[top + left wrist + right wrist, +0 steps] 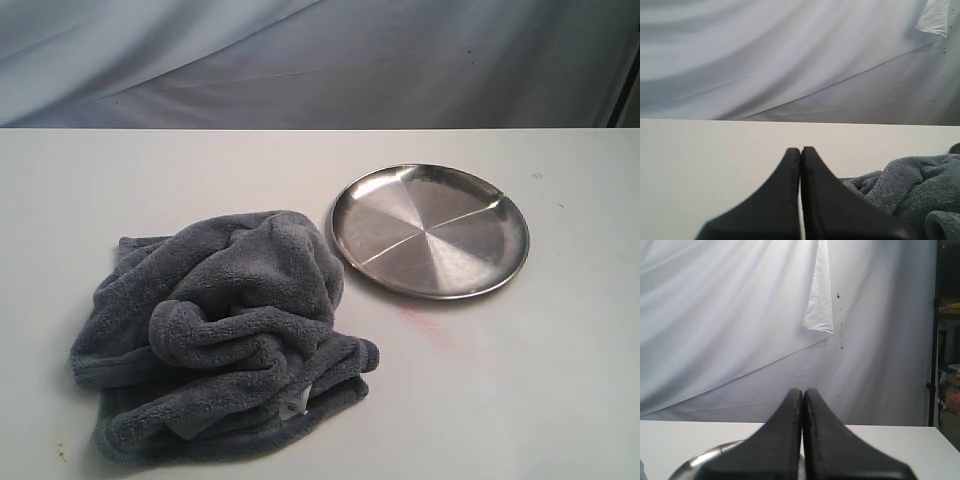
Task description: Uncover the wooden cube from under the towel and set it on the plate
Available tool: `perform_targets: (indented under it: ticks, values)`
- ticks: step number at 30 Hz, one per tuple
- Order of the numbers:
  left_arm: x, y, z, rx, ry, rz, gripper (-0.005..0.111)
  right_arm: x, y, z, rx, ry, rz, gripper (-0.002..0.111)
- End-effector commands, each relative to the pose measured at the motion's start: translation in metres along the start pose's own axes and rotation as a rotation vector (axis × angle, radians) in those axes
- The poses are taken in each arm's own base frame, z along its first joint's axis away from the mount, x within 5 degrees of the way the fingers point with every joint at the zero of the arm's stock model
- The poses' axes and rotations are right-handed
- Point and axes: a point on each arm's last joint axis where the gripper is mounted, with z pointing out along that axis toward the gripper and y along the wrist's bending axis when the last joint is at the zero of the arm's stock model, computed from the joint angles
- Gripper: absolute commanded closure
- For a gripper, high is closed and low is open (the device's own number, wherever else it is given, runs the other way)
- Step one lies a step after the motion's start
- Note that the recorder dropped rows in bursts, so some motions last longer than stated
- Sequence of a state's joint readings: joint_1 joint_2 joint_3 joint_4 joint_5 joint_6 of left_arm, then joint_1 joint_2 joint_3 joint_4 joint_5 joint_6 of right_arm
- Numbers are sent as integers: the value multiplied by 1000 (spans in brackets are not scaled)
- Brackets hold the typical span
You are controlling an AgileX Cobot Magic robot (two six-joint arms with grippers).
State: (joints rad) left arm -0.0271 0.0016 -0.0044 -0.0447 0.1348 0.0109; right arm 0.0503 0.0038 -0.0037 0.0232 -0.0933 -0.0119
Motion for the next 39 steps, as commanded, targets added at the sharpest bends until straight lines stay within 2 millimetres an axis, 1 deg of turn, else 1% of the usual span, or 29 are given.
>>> perform_targets:
  ticks: [1, 8, 11, 15, 18, 33, 36, 37, 39]
  values:
    - [1, 0, 0, 1, 1, -1, 105, 0, 0, 0, 2, -9, -7, 108]
    - [1, 0, 0, 1, 1, -1, 105, 0, 0, 0, 2, -9, -7, 108]
    - [1, 0, 0, 1, 1, -1, 105, -3, 0, 0, 2, -43, -7, 108]
    - [1, 0, 0, 1, 1, 2, 105, -4, 0, 0, 2, -50, -7, 108]
    - [1, 0, 0, 1, 1, 2, 105, -8, 0, 0, 2, -57, -7, 108]
    - [1, 0, 0, 1, 1, -3, 105, -4, 0, 0, 0, -18, -29, 108]
    - [1, 0, 0, 1, 1, -3, 105, -16, 0, -1, 0, 0, -7, 108]
    - [1, 0, 0, 1, 1, 0, 105, -22, 0, -1, 0, 0, -9, 108]
    - [1, 0, 0, 1, 1, 0, 105, -42, 1, -4, 1, -10, -48, 108]
